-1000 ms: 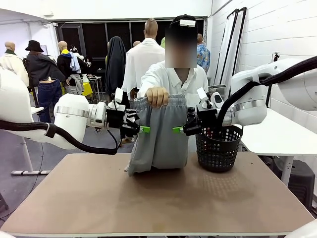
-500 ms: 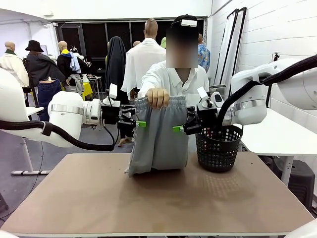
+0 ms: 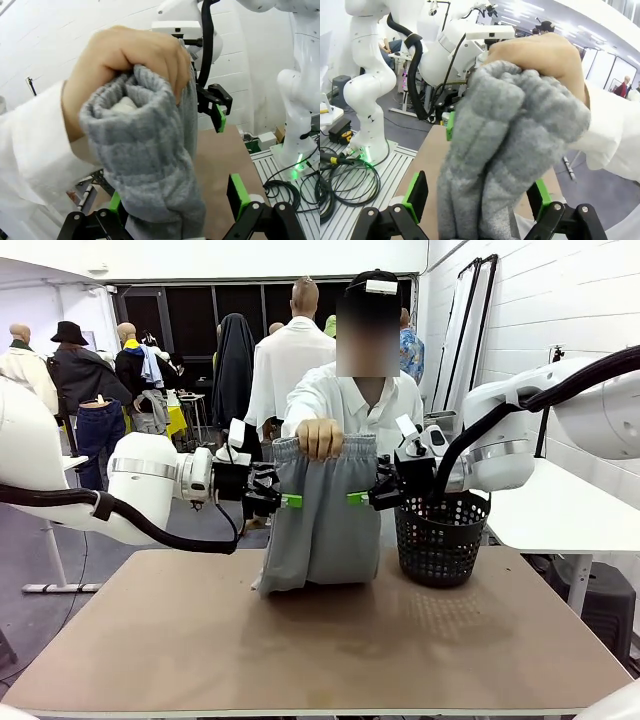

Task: Fold the training pants.
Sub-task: Grab both ends of the Training pants handed by a person.

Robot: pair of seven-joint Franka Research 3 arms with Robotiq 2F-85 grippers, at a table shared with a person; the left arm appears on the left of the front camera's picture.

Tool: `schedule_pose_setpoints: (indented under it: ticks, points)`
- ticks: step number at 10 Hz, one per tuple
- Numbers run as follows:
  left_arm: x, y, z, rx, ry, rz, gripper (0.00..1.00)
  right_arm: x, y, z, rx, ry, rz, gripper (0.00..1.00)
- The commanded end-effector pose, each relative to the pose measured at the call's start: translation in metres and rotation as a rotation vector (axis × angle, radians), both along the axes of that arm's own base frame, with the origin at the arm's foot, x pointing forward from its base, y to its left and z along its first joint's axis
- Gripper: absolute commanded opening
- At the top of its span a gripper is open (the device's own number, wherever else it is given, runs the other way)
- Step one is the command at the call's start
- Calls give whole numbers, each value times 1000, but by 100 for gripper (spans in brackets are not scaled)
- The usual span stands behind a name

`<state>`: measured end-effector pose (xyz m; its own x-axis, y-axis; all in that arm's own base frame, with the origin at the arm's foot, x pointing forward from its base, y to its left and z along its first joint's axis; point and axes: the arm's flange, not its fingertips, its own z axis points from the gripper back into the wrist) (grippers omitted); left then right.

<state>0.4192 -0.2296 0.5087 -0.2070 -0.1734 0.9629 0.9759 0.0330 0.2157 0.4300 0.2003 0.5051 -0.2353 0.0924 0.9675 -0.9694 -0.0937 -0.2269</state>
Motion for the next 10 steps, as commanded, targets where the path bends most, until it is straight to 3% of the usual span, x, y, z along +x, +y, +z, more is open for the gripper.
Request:
schedule_pose_setpoints:
  ticks: [1, 2, 3, 7, 8, 10]
  points:
    - [2, -3, -2, -1, 41, -24, 100, 10, 6, 3, 35, 40, -5, 100]
    - [2, -4, -3, -5, 41, -27, 100, 12, 7, 3, 31, 49, -1, 100]
    - [2, -5, -2, -23, 16, -23, 100, 11, 7, 3, 32, 65, -6, 82]
    - [7, -1, -8, -145, 81, -48, 20, 13, 2, 3, 52, 115, -23, 4]
    - [7, -1, -8, -154, 89, -57, 0, 13, 2, 2, 53, 127, -23, 0]
    - [7, -1, -9, -128, 108, -54, 0, 14, 1, 2, 67, 142, -11, 0]
